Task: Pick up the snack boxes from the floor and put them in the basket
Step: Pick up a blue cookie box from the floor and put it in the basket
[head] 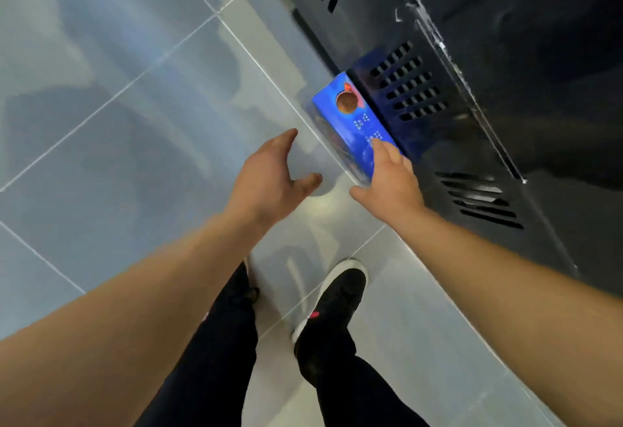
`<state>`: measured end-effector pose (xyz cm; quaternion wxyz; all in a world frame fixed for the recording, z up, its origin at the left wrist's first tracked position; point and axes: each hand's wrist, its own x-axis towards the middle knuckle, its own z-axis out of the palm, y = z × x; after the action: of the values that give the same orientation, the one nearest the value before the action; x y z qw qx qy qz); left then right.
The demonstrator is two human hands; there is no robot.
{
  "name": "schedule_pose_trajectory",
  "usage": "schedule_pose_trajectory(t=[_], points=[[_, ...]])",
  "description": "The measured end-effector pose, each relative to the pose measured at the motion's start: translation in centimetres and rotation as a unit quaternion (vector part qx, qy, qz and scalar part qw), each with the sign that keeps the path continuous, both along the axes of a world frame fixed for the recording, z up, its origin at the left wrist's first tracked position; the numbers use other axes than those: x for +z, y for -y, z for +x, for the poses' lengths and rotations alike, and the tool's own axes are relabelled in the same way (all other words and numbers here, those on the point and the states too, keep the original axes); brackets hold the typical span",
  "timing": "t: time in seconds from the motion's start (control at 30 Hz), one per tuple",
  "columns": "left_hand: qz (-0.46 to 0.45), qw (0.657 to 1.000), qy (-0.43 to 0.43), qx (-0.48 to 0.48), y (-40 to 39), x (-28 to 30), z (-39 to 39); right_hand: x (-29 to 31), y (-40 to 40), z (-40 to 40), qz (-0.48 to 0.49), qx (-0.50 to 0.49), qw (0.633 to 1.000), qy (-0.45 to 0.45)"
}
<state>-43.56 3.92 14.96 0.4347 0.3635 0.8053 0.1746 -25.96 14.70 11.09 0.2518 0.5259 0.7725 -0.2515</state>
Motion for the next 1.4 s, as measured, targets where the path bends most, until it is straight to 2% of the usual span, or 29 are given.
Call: schedule_pose_trajectory(t=[0.13,0.2,0.3,0.47,0.53,0.63,0.7,0.83,0.97,1.1,1.27,1.4], points=[[0.012,1.0,-0.008,0.008,0.1,-5.8,0.7,-6.0,-1.4,0.1,0.059,0.12,0.988,0.077],[0.017,0.999,-0.017,0.029,0.2,-7.9,0.6,-8.6,-1.1,0.1,0.099,0.13,0.984,0.076],[0.021,0.999,-0.027,0.032,0.2,-10.1,0.6,-10.7,-0.4,0.9,0.158,0.17,0.972,0.029],[0.019,0.999,-0.037,0.019,0.8,-12.2,0.1,-10.5,0.8,1.4,0.137,0.312,0.934,-0.108],[0.005,0.998,-0.061,-0.011,1.3,-12.6,-0.2,-10.3,1.2,1.0,0.118,0.303,0.936,-0.134],[-0.02,0.989,-0.123,-0.079,1.7,-13.2,-0.8,-9.9,0.6,0.6,0.102,0.211,0.97,-0.066],[-0.032,0.982,-0.164,-0.084,1.3,-13.7,-1.4,-9.9,0.0,0.4,0.076,0.152,0.985,-0.024],[-0.045,0.983,-0.171,-0.053,1.0,-13.1,-2.2,-8.8,-0.3,0.1,0.019,0.104,0.993,-0.056],[-0.041,0.993,-0.108,-0.029,4.2,-8.6,-2.5,-3.4,0.9,-0.2,0.005,0.12,0.991,-0.063],[-0.03,0.998,-0.06,-0.003,7.7,0.2,-3.5,5.5,2.8,-0.7,-0.021,0.149,0.986,-0.065],[0.012,0.999,-0.048,0.013,10.4,16.6,-5.0,20.7,5.5,-1.7,-0.025,0.142,0.985,-0.098],[0.02,0.999,-0.036,-0.017,12.2,29.9,-5.6,33.6,7.8,-1.2,-0.038,0.12,0.986,-0.106]])
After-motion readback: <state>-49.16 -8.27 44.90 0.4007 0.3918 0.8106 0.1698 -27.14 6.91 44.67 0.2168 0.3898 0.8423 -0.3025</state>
